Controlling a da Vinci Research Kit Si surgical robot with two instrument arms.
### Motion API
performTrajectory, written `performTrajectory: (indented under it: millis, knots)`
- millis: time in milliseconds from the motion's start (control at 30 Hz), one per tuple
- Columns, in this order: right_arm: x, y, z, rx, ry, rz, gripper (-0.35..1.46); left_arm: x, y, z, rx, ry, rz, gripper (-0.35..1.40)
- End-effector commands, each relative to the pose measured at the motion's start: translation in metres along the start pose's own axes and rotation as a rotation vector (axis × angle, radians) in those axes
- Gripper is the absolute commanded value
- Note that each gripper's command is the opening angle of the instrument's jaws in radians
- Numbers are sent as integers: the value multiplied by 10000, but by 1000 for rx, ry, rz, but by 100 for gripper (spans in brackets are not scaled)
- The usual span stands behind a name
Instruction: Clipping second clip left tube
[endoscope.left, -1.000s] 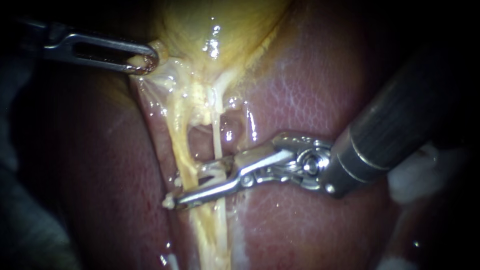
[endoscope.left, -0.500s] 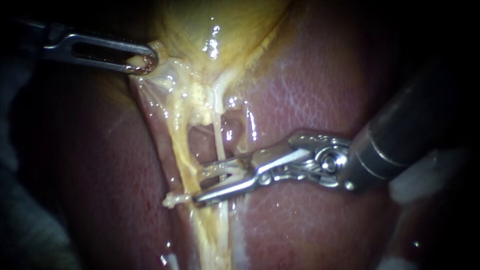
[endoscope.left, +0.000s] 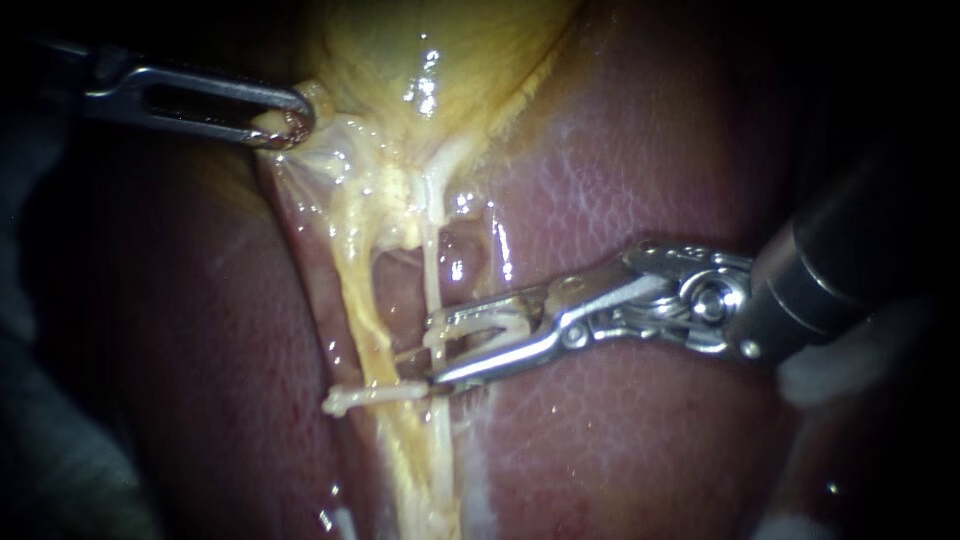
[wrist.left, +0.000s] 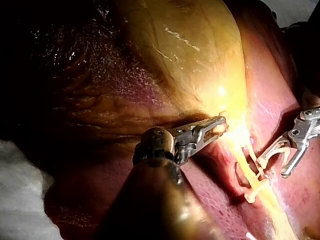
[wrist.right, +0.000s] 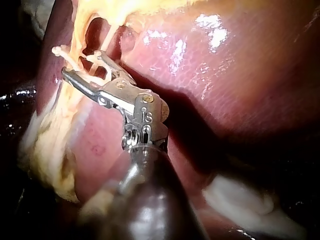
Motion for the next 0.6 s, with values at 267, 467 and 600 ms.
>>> performTrajectory:
  millis: [267,467,600]
  knots:
    - [2,-2,2,-1,1,2,45,0,0,0,0,0,0,-35]
    - [2,1,13,-7,3,-5,45,0,0,0,0,0,0,-35]
    - [-1,6,21,-12,4,-8,45,0,0,0,0,0,0,-35]
